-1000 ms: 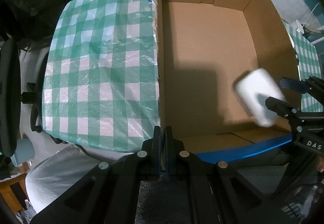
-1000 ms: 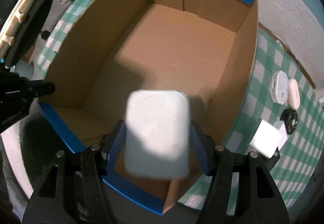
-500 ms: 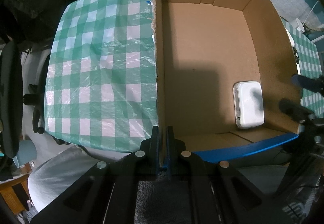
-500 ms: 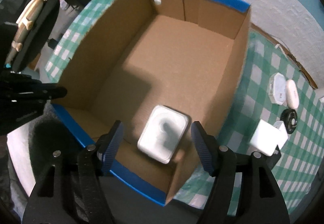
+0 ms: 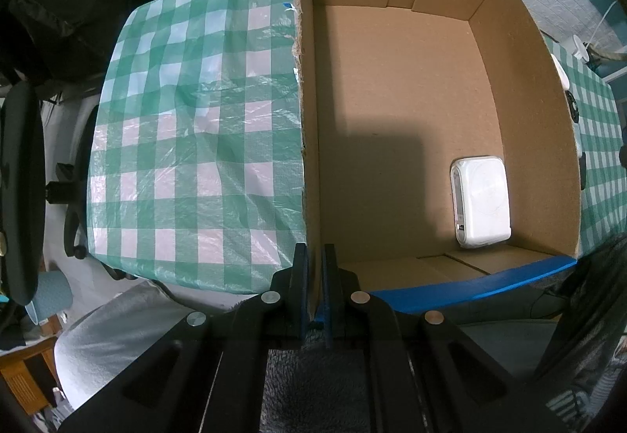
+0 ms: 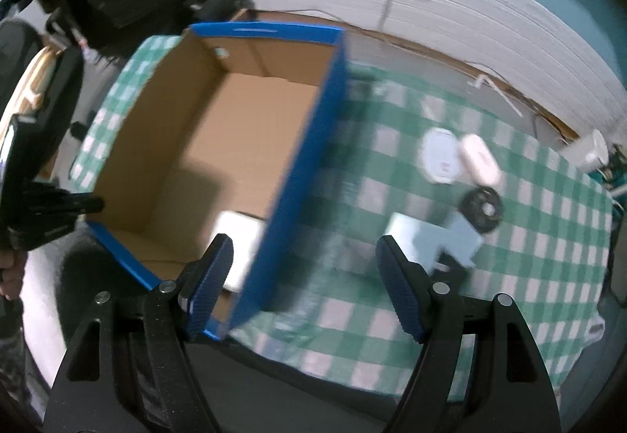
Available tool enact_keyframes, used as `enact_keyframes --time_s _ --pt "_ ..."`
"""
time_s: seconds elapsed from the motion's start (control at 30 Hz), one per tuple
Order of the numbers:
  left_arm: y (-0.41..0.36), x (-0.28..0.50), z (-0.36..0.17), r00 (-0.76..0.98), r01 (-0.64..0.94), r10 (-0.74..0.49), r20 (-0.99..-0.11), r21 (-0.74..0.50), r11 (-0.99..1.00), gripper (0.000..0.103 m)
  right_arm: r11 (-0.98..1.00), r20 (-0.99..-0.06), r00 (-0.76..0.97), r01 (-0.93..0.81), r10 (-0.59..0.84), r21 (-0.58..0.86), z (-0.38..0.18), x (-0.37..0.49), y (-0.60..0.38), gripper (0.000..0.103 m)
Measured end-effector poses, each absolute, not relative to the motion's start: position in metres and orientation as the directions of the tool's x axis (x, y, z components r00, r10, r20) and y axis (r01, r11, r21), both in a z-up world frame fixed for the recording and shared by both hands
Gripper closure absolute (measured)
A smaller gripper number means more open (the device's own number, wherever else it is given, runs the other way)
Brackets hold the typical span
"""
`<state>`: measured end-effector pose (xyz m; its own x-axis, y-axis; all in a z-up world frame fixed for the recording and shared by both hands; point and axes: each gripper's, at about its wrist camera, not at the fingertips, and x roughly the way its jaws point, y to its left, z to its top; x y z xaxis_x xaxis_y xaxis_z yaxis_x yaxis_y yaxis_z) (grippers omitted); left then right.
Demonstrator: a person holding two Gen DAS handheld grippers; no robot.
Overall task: Organize rigid objects
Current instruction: 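Move the right gripper back to the items and grasp the black charger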
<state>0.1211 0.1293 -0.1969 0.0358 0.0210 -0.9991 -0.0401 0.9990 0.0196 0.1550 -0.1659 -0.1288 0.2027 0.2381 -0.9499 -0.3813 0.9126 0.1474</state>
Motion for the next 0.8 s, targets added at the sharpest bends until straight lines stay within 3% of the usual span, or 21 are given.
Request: enact_keyframes --time_s 0.47,0.8 --pt "0.129 0.12 -0.195 0.042 -0.042 0.023 -0.999 0.022 0.999 0.097 0.981 -0.986 0.072 -0.138 0.148 0.137 -0.22 0.185 -0.28 0.027" --pt "0.129 0.121 -0.193 0.039 -0.041 0.026 -0.999 0.024 0.999 0.097 0.986 -0.993 0.0 -0.116 0.122 0.121 -0.26 0.181 -0.28 0.027"
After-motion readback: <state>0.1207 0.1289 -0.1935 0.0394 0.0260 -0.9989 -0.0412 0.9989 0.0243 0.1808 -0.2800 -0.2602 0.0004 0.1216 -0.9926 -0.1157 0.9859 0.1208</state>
